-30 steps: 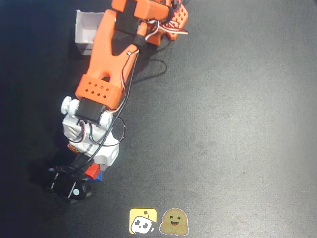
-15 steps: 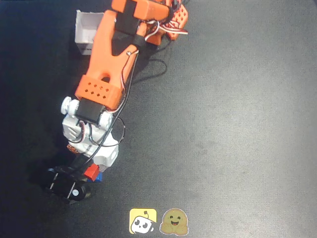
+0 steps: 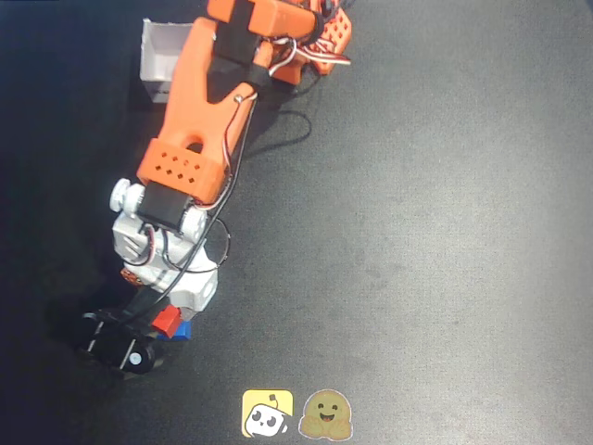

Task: Put the red cube on top of the blue cube.

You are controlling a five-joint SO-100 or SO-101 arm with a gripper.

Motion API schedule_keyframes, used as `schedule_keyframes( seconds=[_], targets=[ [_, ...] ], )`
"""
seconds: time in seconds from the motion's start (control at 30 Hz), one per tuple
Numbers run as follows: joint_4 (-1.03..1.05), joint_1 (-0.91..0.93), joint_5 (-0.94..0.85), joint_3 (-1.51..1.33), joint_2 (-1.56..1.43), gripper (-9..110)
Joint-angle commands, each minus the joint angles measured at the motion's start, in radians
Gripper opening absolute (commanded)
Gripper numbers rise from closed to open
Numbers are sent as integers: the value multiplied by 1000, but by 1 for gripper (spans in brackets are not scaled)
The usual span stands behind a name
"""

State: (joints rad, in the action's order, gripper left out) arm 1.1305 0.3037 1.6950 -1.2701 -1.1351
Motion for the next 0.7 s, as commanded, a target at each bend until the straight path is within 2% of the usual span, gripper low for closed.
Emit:
schedule_keyframes(
  seconds=[0.0, 0.67],
  targets=[
    [-25, 5, 0, -5, -14, 6],
    [-78, 2, 6, -61, -37, 7]
  ],
)
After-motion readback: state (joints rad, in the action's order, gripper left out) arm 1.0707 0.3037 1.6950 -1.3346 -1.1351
